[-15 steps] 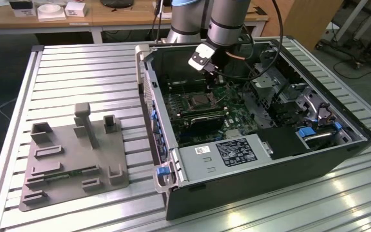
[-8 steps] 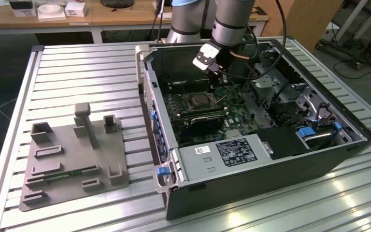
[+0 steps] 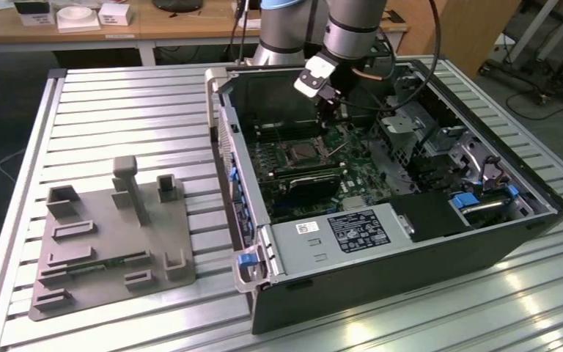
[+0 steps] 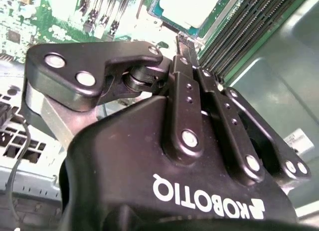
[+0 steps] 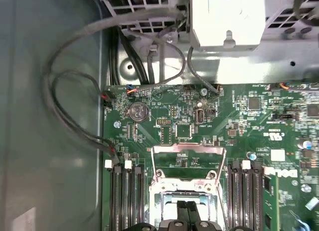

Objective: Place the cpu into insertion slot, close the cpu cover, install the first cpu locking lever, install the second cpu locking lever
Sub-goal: 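Close the cpu cover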

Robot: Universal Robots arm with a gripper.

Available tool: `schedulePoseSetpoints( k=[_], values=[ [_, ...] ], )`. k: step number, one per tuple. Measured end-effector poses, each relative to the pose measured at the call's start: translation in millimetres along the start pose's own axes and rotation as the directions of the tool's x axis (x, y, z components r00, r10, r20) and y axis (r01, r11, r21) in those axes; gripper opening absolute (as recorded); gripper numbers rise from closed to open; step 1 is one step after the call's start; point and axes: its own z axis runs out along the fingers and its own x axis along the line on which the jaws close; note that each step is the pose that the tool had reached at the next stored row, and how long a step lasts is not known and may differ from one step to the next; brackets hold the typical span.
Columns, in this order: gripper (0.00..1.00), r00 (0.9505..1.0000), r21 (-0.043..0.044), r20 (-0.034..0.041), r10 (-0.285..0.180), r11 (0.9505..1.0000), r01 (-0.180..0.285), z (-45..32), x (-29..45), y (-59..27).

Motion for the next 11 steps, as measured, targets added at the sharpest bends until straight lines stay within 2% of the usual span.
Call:
schedulePoseSetpoints(
  k=[4,11],
  values=[
    [0.10,1.0000,-0.0008,-0.0003,0.000,1.0000,0.000,0.1,0.1,3.1],
    [0.10,1.0000,-0.0006,0.0001,0.000,1.0000,0.000,1.6,0.3,22.4]
  ],
)
